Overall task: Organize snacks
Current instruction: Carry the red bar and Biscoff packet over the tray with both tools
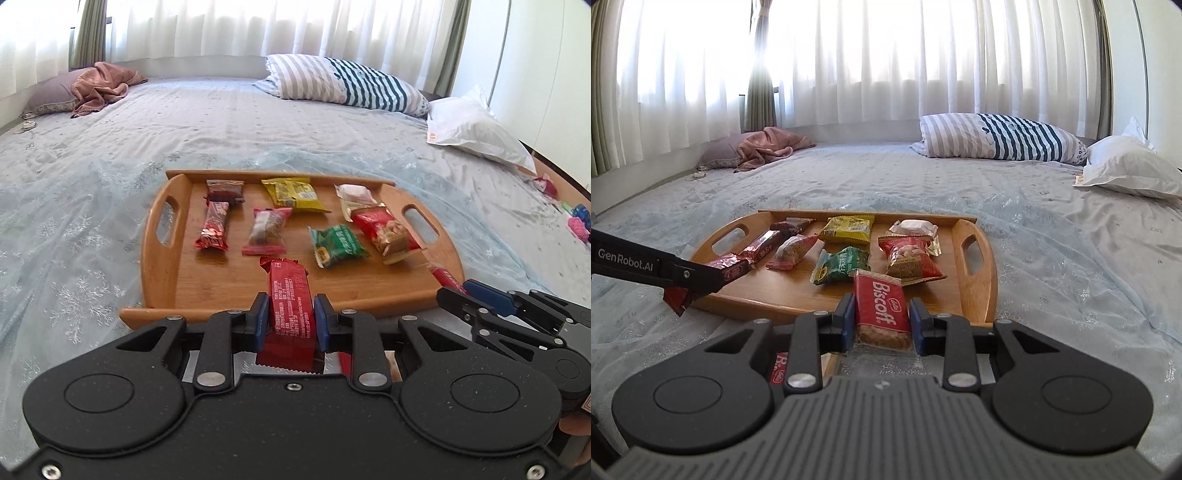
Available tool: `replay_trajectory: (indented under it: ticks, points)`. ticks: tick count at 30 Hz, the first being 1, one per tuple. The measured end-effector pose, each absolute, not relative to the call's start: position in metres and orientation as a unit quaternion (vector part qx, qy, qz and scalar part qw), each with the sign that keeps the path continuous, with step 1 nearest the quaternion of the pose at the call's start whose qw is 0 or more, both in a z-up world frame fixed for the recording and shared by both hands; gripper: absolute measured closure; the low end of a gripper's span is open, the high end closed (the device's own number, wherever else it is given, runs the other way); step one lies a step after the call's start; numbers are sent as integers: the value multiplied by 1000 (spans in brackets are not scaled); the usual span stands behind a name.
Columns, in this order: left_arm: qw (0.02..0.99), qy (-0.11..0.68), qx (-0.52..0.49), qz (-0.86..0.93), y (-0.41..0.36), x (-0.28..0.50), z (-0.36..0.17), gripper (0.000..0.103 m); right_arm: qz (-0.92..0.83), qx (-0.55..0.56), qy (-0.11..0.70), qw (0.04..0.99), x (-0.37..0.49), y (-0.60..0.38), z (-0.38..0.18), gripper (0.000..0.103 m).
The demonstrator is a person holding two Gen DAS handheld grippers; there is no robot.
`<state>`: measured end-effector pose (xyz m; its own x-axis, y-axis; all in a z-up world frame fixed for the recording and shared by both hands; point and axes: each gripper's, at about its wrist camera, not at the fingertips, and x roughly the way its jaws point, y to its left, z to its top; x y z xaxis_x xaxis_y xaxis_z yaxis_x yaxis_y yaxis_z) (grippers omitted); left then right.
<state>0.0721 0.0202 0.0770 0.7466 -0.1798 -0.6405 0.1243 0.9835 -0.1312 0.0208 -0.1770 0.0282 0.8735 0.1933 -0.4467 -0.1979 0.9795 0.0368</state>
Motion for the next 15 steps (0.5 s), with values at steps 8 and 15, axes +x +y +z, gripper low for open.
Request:
replay_trajectory:
  ticks: [8, 15]
  points:
    - [930, 358, -50, -62, 40, 101, 75, 79, 120, -20, 265, 957, 58, -177, 32, 67]
    - [928, 365, -58, -49, 50, 124, 67, 79, 133, -7, 290, 948, 84, -173, 27, 67]
